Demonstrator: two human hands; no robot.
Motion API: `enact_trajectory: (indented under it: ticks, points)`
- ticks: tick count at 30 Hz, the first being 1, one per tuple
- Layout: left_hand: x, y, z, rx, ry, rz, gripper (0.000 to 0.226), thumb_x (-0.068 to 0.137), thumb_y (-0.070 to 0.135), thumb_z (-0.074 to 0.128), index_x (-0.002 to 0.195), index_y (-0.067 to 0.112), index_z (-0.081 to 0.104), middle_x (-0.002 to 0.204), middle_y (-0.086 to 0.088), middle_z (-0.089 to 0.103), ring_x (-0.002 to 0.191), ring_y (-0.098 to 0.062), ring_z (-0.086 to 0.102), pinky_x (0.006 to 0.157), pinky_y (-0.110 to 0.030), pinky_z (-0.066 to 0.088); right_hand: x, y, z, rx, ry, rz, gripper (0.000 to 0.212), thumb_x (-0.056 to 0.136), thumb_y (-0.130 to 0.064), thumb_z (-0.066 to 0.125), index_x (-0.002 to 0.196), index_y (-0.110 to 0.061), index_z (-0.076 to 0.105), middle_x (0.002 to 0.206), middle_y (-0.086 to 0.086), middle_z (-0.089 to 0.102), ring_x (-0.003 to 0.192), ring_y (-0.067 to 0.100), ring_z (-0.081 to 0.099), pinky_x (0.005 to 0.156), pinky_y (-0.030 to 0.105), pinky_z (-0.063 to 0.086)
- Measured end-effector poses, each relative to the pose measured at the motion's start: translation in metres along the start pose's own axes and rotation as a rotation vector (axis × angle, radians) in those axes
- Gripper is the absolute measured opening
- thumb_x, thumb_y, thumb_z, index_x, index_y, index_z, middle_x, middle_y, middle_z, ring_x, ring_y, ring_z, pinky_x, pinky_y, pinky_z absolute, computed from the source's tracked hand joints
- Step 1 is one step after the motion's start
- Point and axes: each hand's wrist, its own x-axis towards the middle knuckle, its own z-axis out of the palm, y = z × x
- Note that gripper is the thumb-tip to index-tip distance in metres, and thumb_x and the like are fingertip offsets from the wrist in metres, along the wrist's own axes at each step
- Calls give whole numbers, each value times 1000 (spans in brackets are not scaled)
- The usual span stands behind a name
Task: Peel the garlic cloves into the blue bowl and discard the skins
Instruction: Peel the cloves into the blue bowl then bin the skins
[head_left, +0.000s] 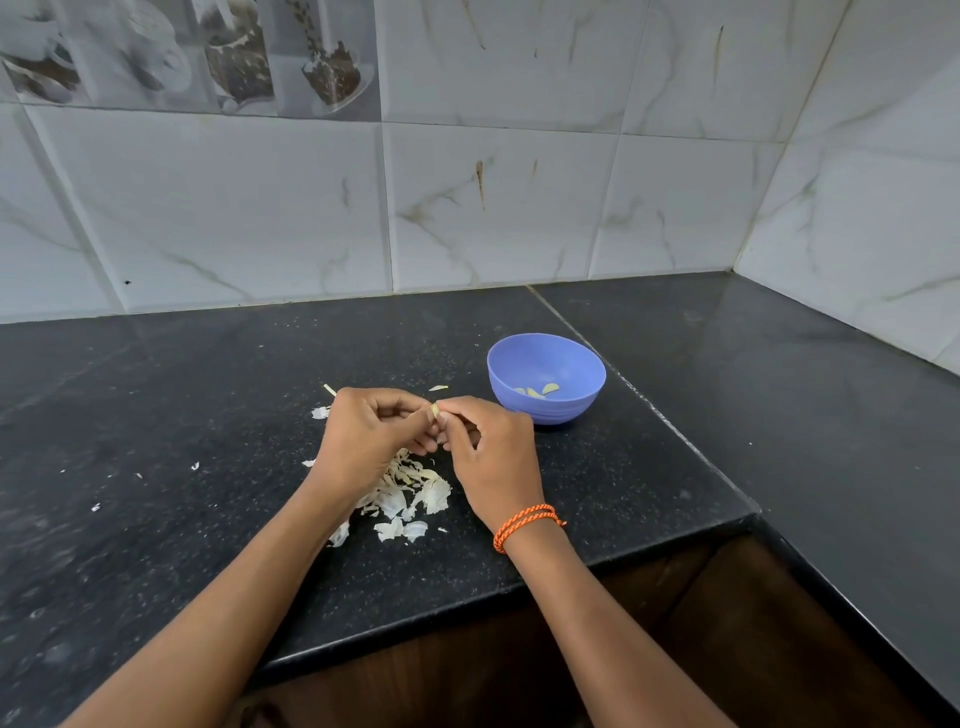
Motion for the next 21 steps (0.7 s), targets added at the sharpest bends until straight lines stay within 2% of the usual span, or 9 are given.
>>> enact_trajectory:
  ticks: [8,14,18,21]
  points:
    - [1,-3,0,34,36,23,10,96,-1,76,88,0,80,75,-17,77,65,-25,73,65,-29,62,-1,0,2,34,-8,-10,14,102,-13,69,110,-11,80,95,-2,80,83,12,75,73,39,63]
    - [2,-6,0,79,33,49,11,97,5,78,87,5,81,76,-15,77,66,-28,73,66,-34,62,3,1,-1,308,-57,214,12,101,-6,70,106,-6,81,93,2,80,79,14,79,74,31,66]
    - [3,-5,0,93,38,59,11,97,7,78,85,7,81,76,-15,77,66,-30,72,66,-39,63,3,0,-1,314,-68,244,18,103,-3,63,107,-5,80,92,4,80,78,18,79,73,37,67]
    - [2,-3,1,89,34,59,13,97,5,77,85,6,80,74,-14,76,64,-26,70,66,-37,63,3,-1,-4,362,-49,271,18,103,-4,63,106,-5,81,89,4,80,76,20,78,69,37,66]
